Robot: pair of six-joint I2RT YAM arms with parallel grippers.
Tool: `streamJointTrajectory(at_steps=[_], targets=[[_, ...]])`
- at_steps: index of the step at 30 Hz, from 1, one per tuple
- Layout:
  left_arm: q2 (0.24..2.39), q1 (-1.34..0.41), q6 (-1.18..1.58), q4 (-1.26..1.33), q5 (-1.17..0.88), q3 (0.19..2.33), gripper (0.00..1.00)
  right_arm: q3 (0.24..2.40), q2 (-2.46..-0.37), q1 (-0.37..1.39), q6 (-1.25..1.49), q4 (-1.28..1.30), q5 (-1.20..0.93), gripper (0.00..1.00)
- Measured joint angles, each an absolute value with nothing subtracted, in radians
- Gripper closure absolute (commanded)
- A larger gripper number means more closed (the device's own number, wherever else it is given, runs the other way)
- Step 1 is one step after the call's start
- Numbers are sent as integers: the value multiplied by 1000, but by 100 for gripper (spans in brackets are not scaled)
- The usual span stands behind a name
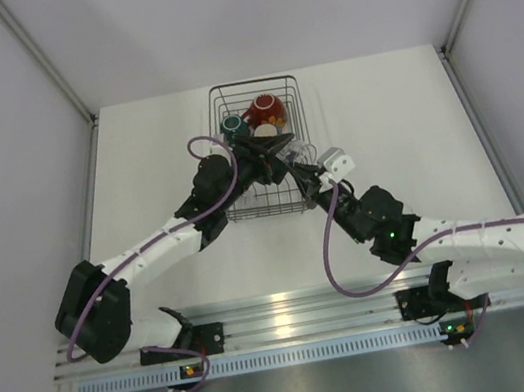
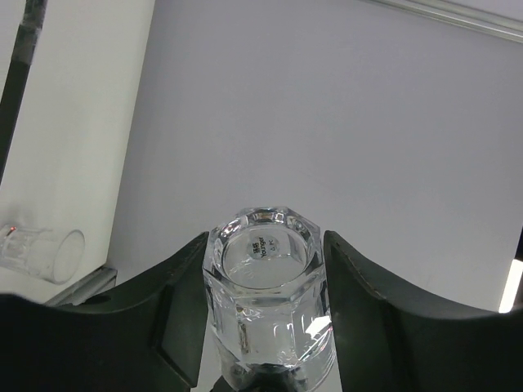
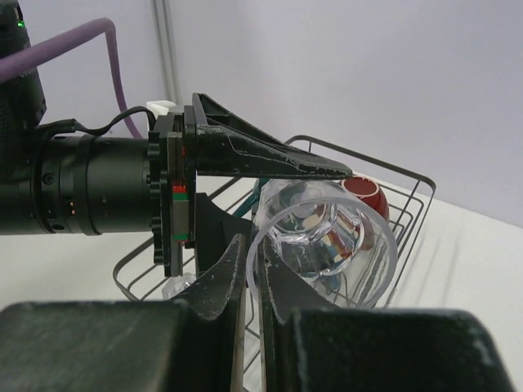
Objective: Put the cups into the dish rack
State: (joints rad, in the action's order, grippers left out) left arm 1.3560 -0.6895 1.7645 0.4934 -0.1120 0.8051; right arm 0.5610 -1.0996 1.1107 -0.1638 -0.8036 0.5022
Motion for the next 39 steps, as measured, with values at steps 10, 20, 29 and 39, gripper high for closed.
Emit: streamJointTrajectory(at_steps=[10, 20, 29, 39], targets=[[1369, -696, 1766, 509, -112, 806, 100, 546, -1081, 1111, -164, -807, 506, 100], [1380, -694, 1710, 508, -76, 832, 100, 543, -1080, 1111, -149, -799, 513, 66], [1341, -643, 1591, 483, 23, 848, 100, 520, -1052, 1111, -145, -799, 518, 62], [1213, -635, 994, 325, 257, 860, 100, 448, -900, 1112, -150, -765, 610, 61]])
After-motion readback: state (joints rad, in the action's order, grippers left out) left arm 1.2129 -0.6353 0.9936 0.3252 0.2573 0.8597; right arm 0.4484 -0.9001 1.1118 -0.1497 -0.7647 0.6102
